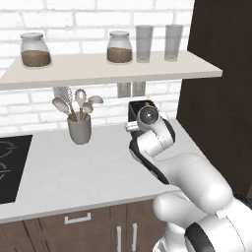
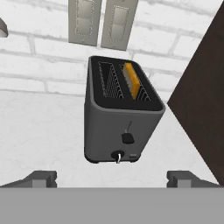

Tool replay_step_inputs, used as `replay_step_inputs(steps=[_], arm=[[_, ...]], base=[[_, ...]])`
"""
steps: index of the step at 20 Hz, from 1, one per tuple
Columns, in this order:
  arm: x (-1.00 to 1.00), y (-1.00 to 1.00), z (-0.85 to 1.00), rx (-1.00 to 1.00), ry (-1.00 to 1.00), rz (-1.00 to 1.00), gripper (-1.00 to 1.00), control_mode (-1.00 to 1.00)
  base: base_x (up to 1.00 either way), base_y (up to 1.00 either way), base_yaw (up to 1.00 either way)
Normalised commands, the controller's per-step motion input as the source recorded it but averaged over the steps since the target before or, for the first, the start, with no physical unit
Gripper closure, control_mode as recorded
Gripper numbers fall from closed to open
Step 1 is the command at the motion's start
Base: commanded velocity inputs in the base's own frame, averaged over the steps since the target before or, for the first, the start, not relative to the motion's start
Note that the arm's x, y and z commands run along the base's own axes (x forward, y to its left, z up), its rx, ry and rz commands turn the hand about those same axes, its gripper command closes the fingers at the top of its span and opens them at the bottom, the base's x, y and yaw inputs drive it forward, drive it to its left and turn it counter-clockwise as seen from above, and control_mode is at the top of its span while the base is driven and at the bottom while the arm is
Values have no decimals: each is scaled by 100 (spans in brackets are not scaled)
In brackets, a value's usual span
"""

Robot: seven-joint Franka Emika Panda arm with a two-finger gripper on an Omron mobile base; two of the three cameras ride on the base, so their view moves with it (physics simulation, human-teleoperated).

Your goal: Start the toaster. Once the lever pops up, take the bread to the plate on the dining counter.

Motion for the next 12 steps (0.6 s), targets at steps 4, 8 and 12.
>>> replay_step_inputs(steps=[4,8,12], arm=[[0,0,0,0,0,0,-100,-100],[0,0,0,0,0,0,-100,-100],[0,0,0,0,0,0,-100,-100]], base=[[0,0,0],[0,0,0],[0,0,0]])
